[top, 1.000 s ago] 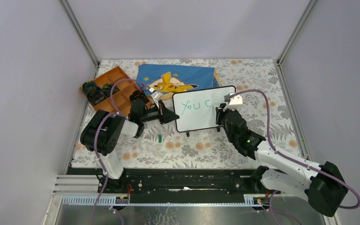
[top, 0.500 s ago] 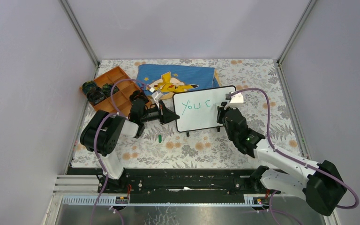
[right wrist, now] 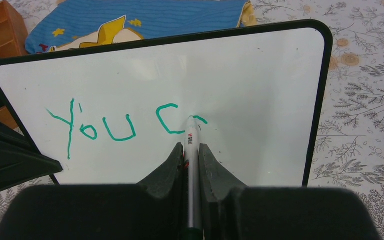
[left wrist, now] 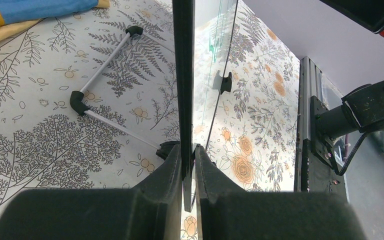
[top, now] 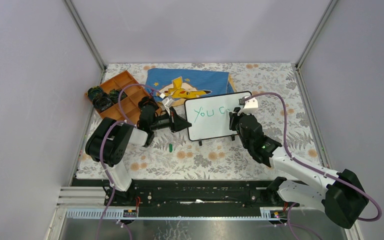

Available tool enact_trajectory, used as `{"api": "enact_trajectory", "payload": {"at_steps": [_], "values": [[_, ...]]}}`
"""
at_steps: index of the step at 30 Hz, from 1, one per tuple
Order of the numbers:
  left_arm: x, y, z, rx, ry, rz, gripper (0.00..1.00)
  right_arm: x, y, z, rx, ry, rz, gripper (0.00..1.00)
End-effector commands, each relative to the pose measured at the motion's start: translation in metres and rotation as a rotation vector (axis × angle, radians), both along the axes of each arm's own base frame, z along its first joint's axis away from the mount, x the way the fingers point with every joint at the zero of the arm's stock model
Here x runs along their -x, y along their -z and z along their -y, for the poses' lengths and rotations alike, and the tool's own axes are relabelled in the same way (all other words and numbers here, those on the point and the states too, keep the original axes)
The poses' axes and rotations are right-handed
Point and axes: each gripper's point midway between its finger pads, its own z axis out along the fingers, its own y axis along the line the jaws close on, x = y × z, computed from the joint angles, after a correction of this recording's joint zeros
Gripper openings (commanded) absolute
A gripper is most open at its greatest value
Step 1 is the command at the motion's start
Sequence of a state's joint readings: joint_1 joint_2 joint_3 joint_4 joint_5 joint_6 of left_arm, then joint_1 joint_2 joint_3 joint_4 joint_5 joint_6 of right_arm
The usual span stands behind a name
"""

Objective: Write a sentence on the whiteboard

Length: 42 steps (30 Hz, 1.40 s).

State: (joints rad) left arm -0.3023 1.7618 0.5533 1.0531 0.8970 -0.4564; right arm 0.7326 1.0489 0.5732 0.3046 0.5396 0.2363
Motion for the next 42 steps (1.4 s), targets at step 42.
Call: {"api": "enact_trajectory", "payload": {"at_steps": [42], "values": [[0.009,0.023,0.001,-0.065,0.009,-0.056,0.0,-0.009,-0.026,0.012,-0.011,0.075,0.035,0.0]]}}
